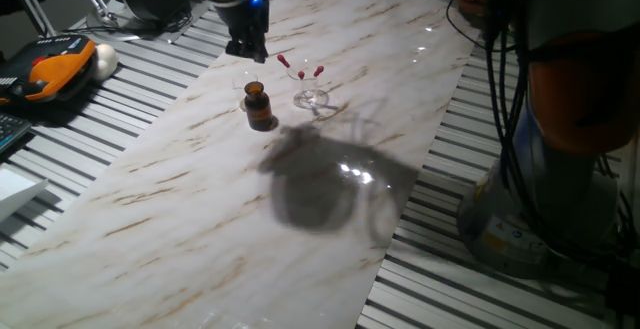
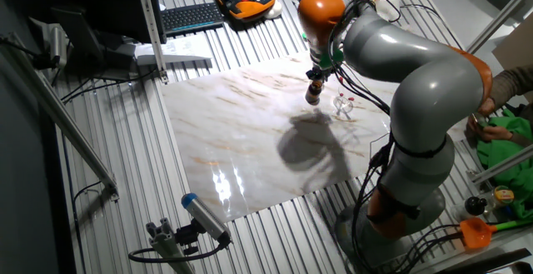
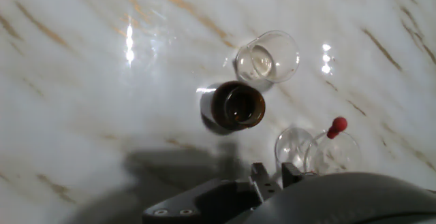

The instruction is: Transfer liquid using a dropper

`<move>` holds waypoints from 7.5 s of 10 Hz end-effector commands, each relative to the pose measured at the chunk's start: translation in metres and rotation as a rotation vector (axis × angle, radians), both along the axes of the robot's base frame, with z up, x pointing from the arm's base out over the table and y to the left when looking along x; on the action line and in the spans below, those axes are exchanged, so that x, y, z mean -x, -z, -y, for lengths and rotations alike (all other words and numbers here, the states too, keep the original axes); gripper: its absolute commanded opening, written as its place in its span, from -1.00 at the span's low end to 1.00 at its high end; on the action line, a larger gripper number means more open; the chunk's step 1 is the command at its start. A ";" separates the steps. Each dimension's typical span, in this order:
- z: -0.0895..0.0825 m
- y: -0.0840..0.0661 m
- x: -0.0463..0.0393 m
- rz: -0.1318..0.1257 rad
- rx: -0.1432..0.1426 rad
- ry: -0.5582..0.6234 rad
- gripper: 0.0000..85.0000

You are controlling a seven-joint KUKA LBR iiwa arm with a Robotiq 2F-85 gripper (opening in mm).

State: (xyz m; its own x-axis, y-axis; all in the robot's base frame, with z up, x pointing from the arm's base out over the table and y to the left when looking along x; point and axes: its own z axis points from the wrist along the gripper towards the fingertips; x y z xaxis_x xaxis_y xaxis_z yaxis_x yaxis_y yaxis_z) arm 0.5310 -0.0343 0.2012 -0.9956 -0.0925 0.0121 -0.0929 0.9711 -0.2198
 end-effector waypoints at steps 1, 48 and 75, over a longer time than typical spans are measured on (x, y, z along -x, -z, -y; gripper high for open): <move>0.009 0.014 -0.0040 -0.001 0.001 -0.004 -0.20; 0.071 0.080 0.0310 0.019 0.005 0.033 -0.20; 0.075 0.090 0.0248 -0.005 0.061 -0.070 -0.60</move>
State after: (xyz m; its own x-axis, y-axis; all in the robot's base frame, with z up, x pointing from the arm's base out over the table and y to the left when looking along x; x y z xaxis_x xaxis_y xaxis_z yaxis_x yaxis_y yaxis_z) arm 0.5066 -0.1094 0.1116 -0.9862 -0.1634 0.0266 -0.1643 0.9464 -0.2781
